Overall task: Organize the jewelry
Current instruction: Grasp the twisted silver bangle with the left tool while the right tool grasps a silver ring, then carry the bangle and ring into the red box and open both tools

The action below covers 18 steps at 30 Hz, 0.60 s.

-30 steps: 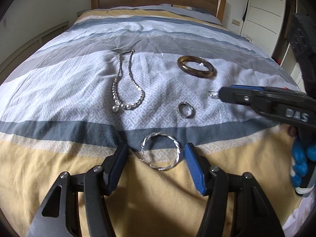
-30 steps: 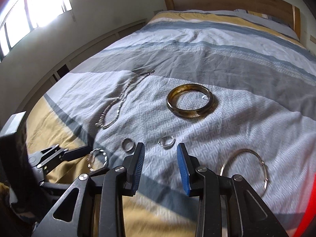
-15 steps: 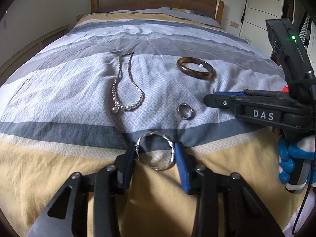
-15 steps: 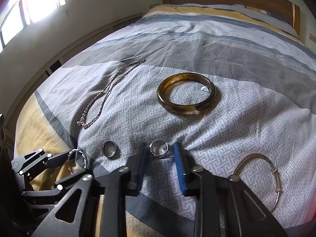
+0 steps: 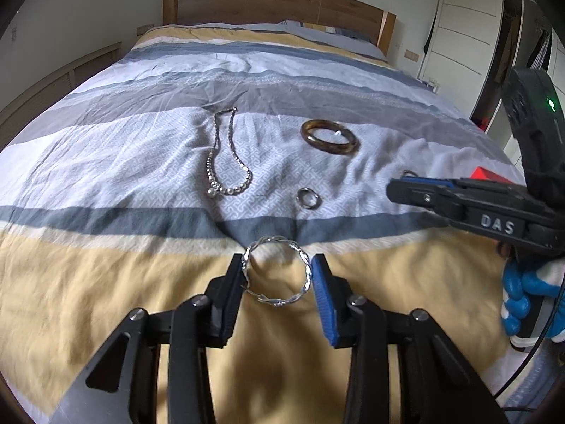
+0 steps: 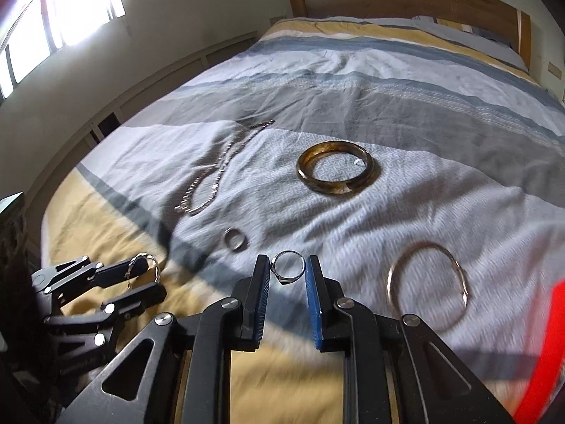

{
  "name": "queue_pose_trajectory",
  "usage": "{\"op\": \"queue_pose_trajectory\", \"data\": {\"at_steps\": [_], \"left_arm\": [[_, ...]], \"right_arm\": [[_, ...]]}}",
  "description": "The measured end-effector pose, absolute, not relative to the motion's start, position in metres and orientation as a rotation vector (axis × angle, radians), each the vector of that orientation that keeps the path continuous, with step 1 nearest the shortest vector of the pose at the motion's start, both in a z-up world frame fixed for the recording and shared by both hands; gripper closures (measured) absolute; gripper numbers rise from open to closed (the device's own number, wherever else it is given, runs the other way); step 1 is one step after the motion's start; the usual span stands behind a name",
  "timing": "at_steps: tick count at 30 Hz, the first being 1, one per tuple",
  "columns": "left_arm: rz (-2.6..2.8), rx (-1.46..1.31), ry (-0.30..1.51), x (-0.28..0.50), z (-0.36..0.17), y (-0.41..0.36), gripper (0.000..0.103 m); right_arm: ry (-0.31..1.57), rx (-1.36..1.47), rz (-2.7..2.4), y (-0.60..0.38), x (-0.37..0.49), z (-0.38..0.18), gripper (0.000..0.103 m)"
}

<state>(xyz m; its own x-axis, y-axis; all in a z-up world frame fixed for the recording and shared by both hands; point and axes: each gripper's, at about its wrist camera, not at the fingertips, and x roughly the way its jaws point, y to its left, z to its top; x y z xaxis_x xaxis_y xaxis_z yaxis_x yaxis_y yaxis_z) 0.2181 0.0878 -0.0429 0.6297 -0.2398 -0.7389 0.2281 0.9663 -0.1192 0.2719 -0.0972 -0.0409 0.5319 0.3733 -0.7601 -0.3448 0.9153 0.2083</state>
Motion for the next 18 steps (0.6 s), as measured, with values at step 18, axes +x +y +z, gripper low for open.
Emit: {"op": "queue_pose_trajectory", "data": {"at_steps": [18], "left_arm": [[-0.380,0.044,0.785,0.128,0.040,0.016,0.067]], "right_arm": [[0.819,0.102,0.351,-0.180,0.133,0.041,0.083]]}}
